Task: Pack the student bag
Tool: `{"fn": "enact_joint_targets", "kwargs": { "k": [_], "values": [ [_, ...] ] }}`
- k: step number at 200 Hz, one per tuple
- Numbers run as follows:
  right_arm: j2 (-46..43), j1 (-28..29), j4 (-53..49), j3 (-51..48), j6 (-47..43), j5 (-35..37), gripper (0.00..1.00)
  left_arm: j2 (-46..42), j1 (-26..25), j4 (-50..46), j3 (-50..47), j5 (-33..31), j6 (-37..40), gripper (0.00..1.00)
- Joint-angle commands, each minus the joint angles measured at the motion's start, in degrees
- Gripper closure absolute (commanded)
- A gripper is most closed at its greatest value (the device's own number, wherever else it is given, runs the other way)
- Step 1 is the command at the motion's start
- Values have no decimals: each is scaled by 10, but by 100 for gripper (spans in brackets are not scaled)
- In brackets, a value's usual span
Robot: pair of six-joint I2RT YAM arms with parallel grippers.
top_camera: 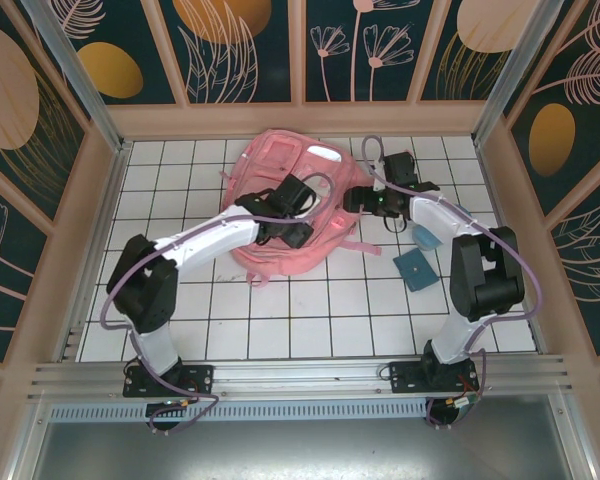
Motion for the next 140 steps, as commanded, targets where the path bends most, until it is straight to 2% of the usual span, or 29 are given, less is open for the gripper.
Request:
{"fn": "enact_joint_targets", "kwargs": {
  "k": [1, 15, 30, 46, 62, 83, 98, 117, 140],
  "values": [
    [-27, -11, 13, -5, 11, -17, 11, 31, -11, -35, 29, -60, 40, 37],
    [-27, -13, 13, -3, 13, -17, 11, 47, -18, -30, 36, -95, 46, 34],
    [-27, -13, 11, -1, 13, -17, 11, 61, -20, -14, 40, -151, 47, 36],
    [-27, -14, 11, 0, 11, -15, 11, 68, -20, -1, 47, -192, 47, 44],
    [-27, -14, 10, 1, 5, -12, 12, 57, -19, 14, 49, -188, 51, 53],
    [-27, -13, 17, 2, -23, -26, 19, 30, -20, 29, 42, -178, 63, 74],
    [-28, -9, 31, 0, -58, -40, 23, 3, -20, 61, 24, -213, 69, 84],
    [-34, -4, 63, -7, -96, -60, 24, -33, -20, 105, -14, -248, 91, 91],
    [-37, 0, 90, -10, -140, -123, 24, -61, -19, 129, -33, -250, 100, 97]
  ]
}}
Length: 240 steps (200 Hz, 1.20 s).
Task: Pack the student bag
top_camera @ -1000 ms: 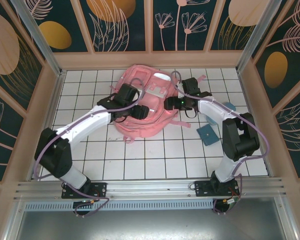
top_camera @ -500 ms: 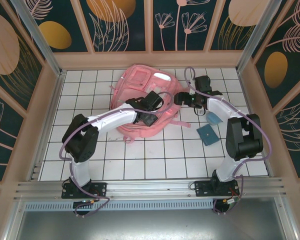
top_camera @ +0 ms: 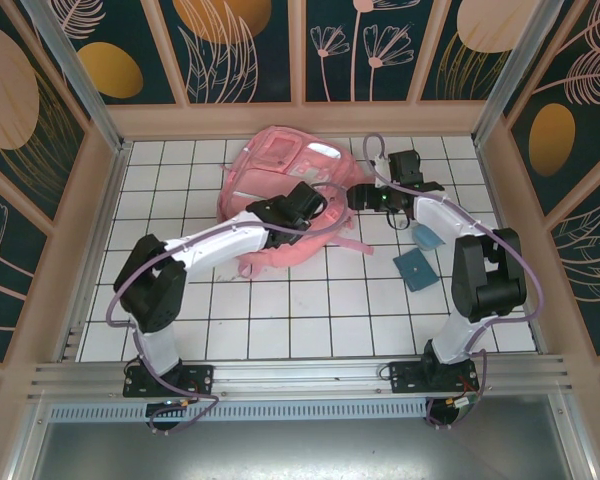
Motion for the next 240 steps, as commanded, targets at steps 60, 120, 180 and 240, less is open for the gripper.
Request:
{"fn": "enact_joint_targets", "kwargs": {
  "k": [60, 120, 180, 240],
  "values": [
    [40, 15, 3, 52, -171, -173, 31, -97, 10, 112, -29, -78, 13, 100],
    [130, 15, -53, 136, -228, -201, 48, -97, 10, 109, -32, -71, 4, 100],
    [173, 16, -89, 167, -262, -246, 48, -96, 10, 108, -33, -65, -2, 100],
    [173, 17, -89, 165, -281, -208, 85, -98, 10, 110, -35, -59, -9, 100]
  ]
}}
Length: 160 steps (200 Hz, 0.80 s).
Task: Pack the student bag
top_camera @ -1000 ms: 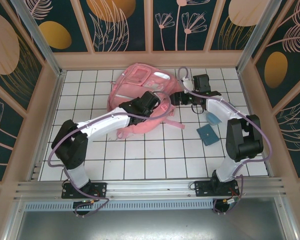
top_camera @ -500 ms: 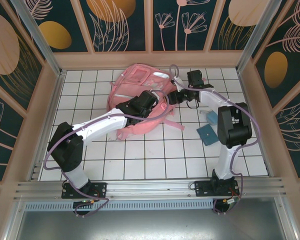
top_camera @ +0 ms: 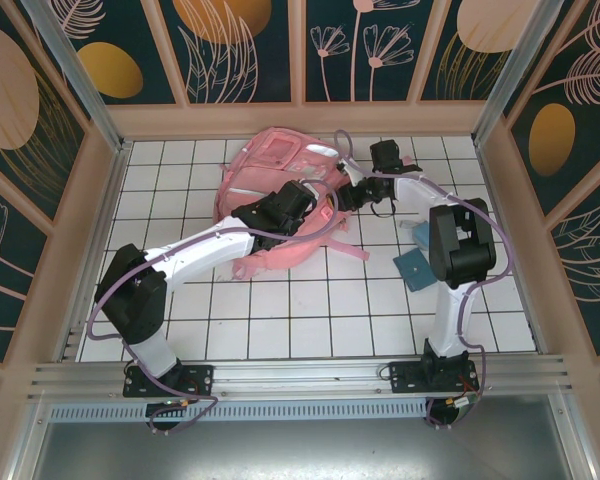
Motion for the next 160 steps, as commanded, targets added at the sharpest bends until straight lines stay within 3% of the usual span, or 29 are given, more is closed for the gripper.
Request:
{"fn": "enact_joint_targets", "kwargs": {
  "k": [1, 27, 60, 94, 115, 160],
  "values": [
    [2, 3, -9, 9, -19, 11, 86, -42, 5, 63, 6, -42, -21, 100],
    [-32, 3, 10, -17, -17, 39, 95, -42, 5, 64, 4, -42, -25, 100],
    [-82, 3, 21, -45, -6, 70, 100, -41, 5, 65, 1, -41, -28, 100],
    [-120, 9, 4, -58, 12, 76, 100, -39, 5, 69, 0, -37, -36, 100],
    [-148, 42, 7, -88, 18, 80, 100, -36, 5, 76, -1, -29, -47, 100],
    [-209, 69, 99, -174, 77, 64, 100, -31, 5, 83, 4, -21, -65, 100]
  ]
}}
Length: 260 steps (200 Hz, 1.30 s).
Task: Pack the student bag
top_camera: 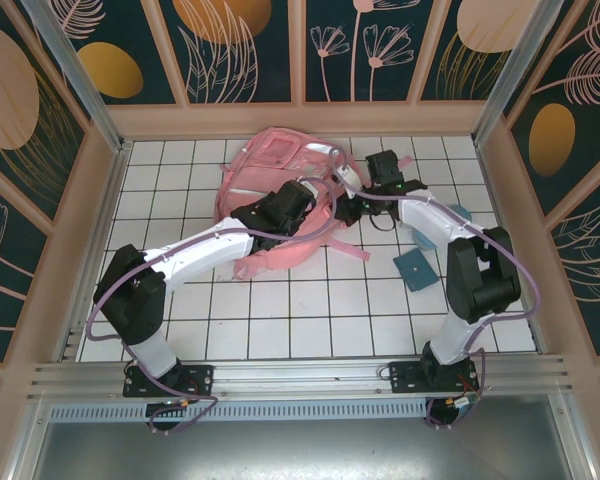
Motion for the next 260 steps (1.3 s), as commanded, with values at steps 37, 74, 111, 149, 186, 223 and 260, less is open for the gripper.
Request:
{"fn": "enact_joint_targets", "kwargs": {
  "k": [37, 74, 111, 149, 186, 223, 260],
  "values": [
    [-47, 2, 82, -46, 65, 37, 100, -32, 5, 69, 6, -22, -38, 100],
    [-22, -38, 82, -13, 121, 41, 58, -33, 5, 69, 2, -19, -44, 100],
    [38, -43, 44, 30, 74, -13, 43, -37, 5, 71, 2, -25, -47, 100],
    [99, -45, -14, 91, 18, -64, 47, -39, 5, 70, 2, -23, -49, 100],
    [138, -46, -51, 136, -20, -87, 58, -39, 5, 68, 3, -22, -49, 100],
    [157, -48, -67, 156, -32, -86, 86, -40, 5, 67, 1, -24, -50, 100],
    [115, -52, -39, 130, -20, -46, 100, -40, 5, 68, -1, -25, -50, 100]
  ]
}}
